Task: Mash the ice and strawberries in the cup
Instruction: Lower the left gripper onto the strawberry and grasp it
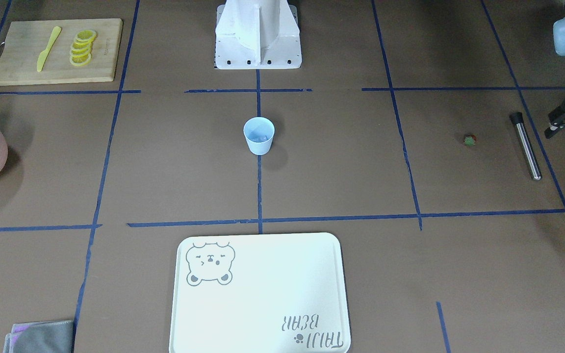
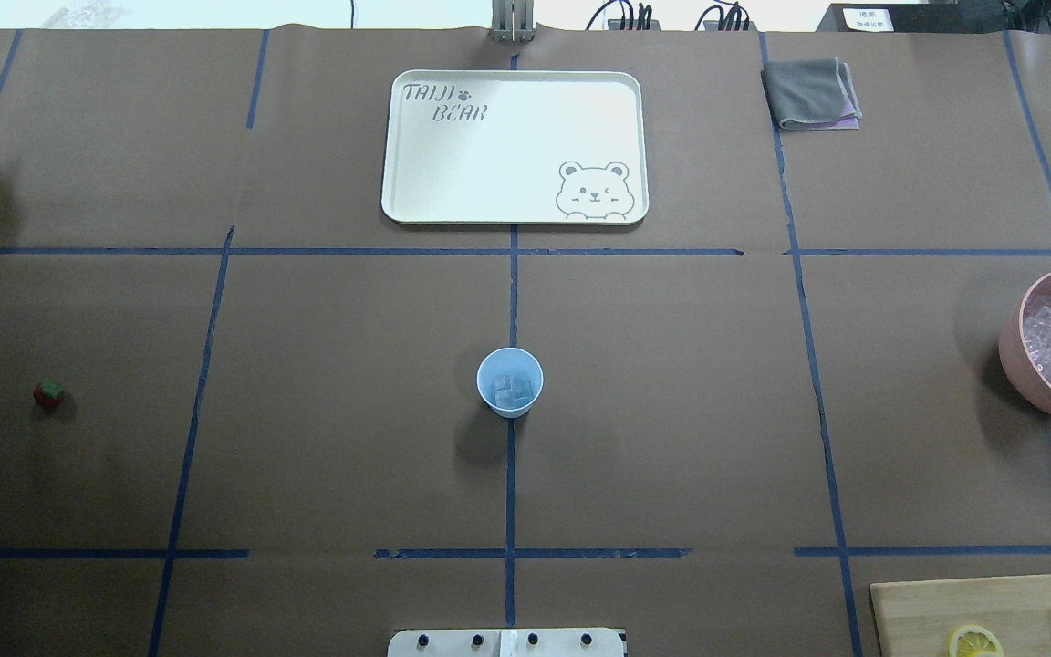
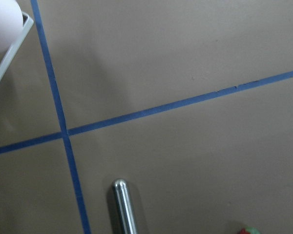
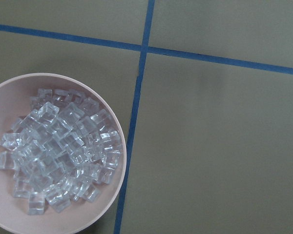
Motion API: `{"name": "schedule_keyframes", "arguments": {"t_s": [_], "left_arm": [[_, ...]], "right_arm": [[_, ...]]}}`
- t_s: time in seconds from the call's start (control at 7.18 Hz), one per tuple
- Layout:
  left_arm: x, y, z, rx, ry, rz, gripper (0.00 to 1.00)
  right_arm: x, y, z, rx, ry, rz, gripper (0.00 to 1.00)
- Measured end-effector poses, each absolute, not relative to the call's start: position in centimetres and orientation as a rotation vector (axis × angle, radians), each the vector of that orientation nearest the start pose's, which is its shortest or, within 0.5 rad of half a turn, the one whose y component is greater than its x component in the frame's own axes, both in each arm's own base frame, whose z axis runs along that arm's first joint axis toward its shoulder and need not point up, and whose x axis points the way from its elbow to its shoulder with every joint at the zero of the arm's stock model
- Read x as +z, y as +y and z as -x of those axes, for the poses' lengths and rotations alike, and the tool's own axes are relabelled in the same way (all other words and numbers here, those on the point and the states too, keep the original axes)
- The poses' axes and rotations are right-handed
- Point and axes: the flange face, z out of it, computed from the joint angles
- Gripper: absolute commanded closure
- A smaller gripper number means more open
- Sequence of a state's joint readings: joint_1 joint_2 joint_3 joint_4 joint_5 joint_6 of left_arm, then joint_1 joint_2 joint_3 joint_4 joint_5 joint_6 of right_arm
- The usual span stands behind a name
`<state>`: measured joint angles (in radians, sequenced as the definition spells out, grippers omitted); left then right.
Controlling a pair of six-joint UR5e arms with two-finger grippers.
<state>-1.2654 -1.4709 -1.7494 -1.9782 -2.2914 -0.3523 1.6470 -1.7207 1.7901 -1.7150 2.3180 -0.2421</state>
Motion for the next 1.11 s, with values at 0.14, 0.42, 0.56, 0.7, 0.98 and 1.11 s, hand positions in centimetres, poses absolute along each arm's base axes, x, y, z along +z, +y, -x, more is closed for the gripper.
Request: {"name": "schedule_keyframes", "arguments": {"t_s": [0.14, 0.42, 0.56, 0.7, 0.98, 1.11], "left_arm": [[57.9, -45.4, -10.4, 0.083, 0.822, -0.218, 0.0], [58.3, -42.7, -16.2, 0.025, 0.819, -0.218, 0.0], [58.4, -41.8, -18.5, 0.016, 0.812, -0.208, 0.0], [58.6, -41.0, -20.3, 0.019, 0.808, -0.199, 0.0], [58.8, -39.8, -22.8, 0.025, 0.817, -0.173, 0.0], [58.9, -39.3, -23.8, 0.035, 0.82, -0.159, 0.0]], "right_arm": [[63.6, -41.5, -9.7, -0.131, -0.749, -0.048, 0.01], [63.7, -41.4, -9.7, -0.133, -0.748, -0.047, 0.01], [63.8, -41.4, -9.7, -0.133, -0.748, -0.046, 0.01], [63.8, -41.3, -9.7, -0.131, -0.748, -0.044, 0.01], [63.9, -41.3, -9.7, -0.13, -0.748, -0.042, 0.01], [63.9, -41.3, -9.7, -0.131, -0.748, -0.042, 0.01]]}}
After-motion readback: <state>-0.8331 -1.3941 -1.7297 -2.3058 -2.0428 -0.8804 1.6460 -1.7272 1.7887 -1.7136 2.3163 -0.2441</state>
